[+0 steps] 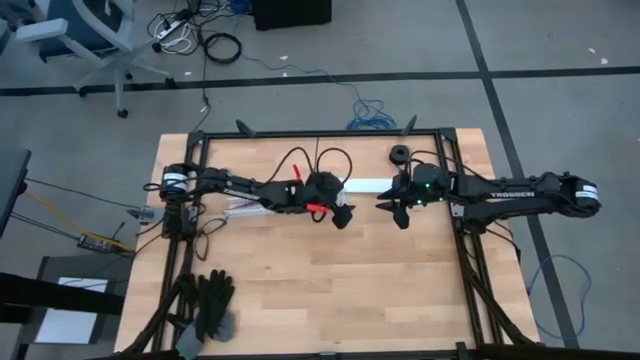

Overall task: Ziptie cables
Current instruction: Close the white cable duct

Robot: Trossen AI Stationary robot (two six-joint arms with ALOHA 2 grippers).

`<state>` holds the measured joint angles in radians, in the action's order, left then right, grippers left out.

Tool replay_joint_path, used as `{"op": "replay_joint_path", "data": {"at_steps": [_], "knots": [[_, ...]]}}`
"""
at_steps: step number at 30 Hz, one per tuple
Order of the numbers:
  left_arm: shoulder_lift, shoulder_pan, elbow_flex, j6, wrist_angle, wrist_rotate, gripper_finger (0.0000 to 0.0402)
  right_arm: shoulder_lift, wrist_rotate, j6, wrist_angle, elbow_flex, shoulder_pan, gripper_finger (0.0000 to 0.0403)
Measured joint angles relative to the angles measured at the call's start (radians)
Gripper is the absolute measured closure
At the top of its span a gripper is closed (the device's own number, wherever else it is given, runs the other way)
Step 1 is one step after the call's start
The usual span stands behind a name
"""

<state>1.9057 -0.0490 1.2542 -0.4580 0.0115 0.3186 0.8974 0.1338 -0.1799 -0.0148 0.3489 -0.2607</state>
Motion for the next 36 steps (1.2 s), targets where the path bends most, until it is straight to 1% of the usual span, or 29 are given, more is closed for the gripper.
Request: {"op": "replay_joint_path", "data": {"at_steps": [2, 4, 5, 6, 8, 9, 11, 13, 18, 23, 26, 31, 33, 36], "knots": [[-0.001, 0.007, 0.001, -0.038, 0.001, 0.009, 0.0037, 0.000, 0.000, 0.001, 0.017, 0.000, 0.000, 0.0270], [-0.001, 0.028, 0.001, -0.085, -0.032, 0.067, 0.0037, 0.000, 0.000, 0.001, 0.024, 0.000, 0.000, 0.0270], [-0.001, 0.043, 0.000, -0.120, -0.065, 0.116, 0.0037, 0.000, 0.000, 0.004, 0.032, 0.000, 0.000, 0.0270], [-0.001, 0.058, 0.001, -0.170, -0.107, 0.170, 0.0039, 0.000, 0.000, 0.010, 0.039, 0.000, 0.000, 0.0271], [-0.001, 0.087, 0.002, -0.294, -0.251, 0.277, 0.0043, 0.000, 0.000, 0.023, 0.039, 0.000, 0.000, 0.0272], [-0.001, 0.103, 0.002, -0.348, -0.323, 0.315, 0.0045, 0.000, -0.001, 0.026, 0.044, 0.000, 0.000, 0.0272], [-0.001, 0.137, 0.000, -0.440, -0.446, 0.358, 0.0050, 0.000, -0.002, 0.040, 0.048, 0.000, 0.000, 0.0272], [-0.005, 0.176, 0.000, -0.509, -0.511, 0.368, 0.0054, 0.000, -0.002, 0.052, 0.048, 0.000, 0.000, 0.0271], [-0.007, 0.256, 0.000, -0.578, -0.665, 0.360, 0.0058, 0.000, -0.002, 0.072, 0.048, 0.000, 0.000, 0.0272], [-0.028, 0.316, 0.000, -0.685, -0.888, 0.342, 0.0058, 0.000, -0.002, 0.074, 0.047, 0.000, 0.000, 0.0271], [-0.050, 0.347, 0.000, -0.737, -0.992, 0.361, 0.0058, 0.000, -0.002, 0.071, 0.045, 0.000, 0.000, 0.0271], [-0.057, 0.395, 0.000, -0.820, -1.108, 0.405, 0.0058, 0.000, -0.003, 0.044, 0.007, 0.000, -0.001, 0.0274], [-0.058, 0.408, -0.005, -0.877, -1.153, 0.421, 0.0058, 0.000, -0.003, 0.028, -0.024, 0.000, -0.001, 0.0274], [-0.058, 0.420, -0.053, -0.979, -1.161, 0.450, 0.0058, 0.001, -0.003, 0.010, -0.046, 0.000, -0.001, 0.0274]]}}
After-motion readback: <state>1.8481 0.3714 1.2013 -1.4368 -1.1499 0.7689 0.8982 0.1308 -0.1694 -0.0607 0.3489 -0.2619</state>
